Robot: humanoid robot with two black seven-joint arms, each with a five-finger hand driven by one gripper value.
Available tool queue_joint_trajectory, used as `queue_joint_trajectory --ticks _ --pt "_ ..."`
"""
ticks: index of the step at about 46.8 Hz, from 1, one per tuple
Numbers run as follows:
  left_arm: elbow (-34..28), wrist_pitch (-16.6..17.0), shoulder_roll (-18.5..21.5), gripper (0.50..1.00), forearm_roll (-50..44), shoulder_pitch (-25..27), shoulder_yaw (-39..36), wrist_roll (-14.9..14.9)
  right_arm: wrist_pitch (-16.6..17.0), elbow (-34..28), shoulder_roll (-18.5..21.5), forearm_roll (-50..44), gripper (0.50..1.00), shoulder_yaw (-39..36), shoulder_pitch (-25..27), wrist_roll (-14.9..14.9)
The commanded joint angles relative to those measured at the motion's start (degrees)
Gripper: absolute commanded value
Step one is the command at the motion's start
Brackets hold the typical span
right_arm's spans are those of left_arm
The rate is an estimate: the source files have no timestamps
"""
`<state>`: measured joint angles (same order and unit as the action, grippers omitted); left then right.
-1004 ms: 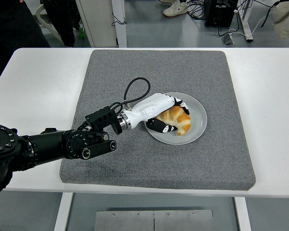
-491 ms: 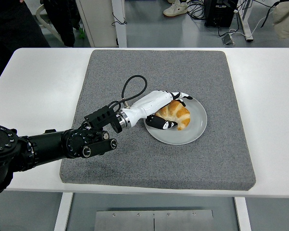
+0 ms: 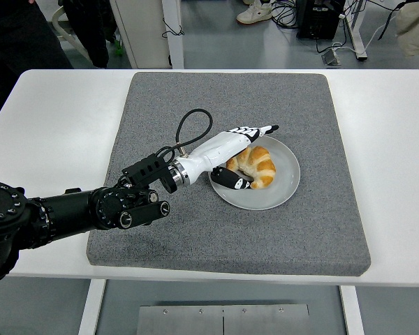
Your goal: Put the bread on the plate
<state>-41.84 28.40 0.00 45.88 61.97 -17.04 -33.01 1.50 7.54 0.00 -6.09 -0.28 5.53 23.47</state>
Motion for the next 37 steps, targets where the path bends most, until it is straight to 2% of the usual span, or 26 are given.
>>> queue_joint_trajectory --ticks 1,11,17,22,28,37 --pt "0.0 -0.18 0.0 0.958 -1.05 0.08 0.08 -0.04 -0.01 -0.07 0.0 0.02 1.0 0.01 0.0 0.0" --pt "-0.17 -1.85 0.26 0.96 -4.04 0.35 3.59 -0.04 -0.01 0.02 0.0 0.02 1.0 0.01 0.0 0.0" --pt "-0.26 -5.63 0.7 0.96 -4.31 0.17 8.07 0.13 -0.01 -0.07 0.0 0.02 1.0 0.01 0.0 0.0" --pt "-0.26 -10.02 0.97 0.96 -6.59 0.17 12.9 0.49 -0.01 0.02 0.0 0.02 1.0 0.01 0.0 0.0" --pt "-0.26 -14.5 2.99 0.96 -10.63 0.26 15.81 0.57 -0.01 -0.07 0.0 0.02 1.0 0.01 0.0 0.0" --pt "-0.17 -17.5 4.83 0.96 -17.66 0.26 20.29 0.66 -0.01 0.02 0.0 0.02 1.0 0.01 0.0 0.0"
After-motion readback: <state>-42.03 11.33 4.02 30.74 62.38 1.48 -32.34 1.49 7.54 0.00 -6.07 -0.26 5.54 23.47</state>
